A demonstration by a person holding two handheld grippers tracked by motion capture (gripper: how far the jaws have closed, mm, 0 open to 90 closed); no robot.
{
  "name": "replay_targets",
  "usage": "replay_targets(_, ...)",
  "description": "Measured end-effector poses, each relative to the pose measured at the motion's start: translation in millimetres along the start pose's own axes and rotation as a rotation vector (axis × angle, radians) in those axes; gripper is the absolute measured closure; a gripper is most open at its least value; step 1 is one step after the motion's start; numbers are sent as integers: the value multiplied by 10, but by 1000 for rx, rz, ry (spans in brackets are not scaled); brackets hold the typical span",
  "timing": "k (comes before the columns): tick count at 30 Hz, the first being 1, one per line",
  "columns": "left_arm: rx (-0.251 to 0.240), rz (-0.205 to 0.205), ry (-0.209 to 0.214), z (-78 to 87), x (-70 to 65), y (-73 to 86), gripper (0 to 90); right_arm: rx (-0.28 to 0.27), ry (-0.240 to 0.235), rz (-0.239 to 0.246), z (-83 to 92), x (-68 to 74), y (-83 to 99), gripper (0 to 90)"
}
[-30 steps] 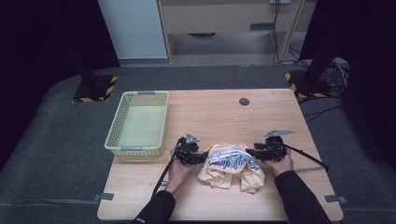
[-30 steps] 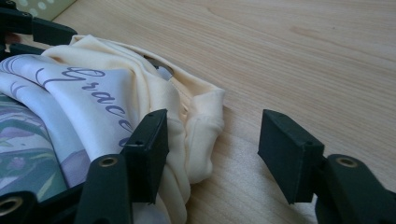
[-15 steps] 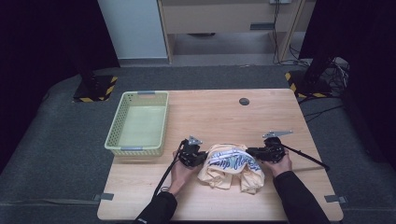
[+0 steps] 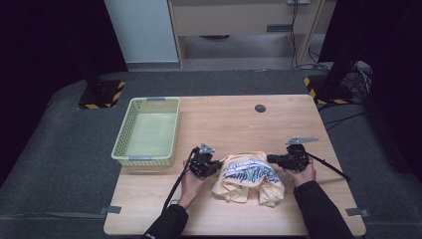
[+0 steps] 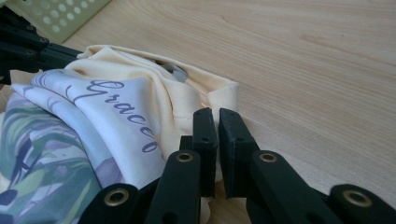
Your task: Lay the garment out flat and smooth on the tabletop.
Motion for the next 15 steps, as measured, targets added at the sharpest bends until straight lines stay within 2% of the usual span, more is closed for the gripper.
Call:
replay_targets(5, -26, -7, 5, 84, -38, -44, 858, -27, 0, -3, 91, -16, -35, 862)
replay_targets(11, -51, -29, -7, 210, -90, -96, 858, -63, 9, 44, 205, 80, -119, 863)
replay_targets(15, -83, -31, -12, 318, -121, -137, 858, -82, 9, 50, 277, 112, -156, 864)
Point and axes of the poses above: each handheld gripper's, and its own axes: z roughly backward along the jaws, y roughly out of its underside, x roughly to its left, the point moved 1 cm from there along -z, roughly forward along the jaws, and after that the axes turned 9 degrees about y, right-handed, at the moved point
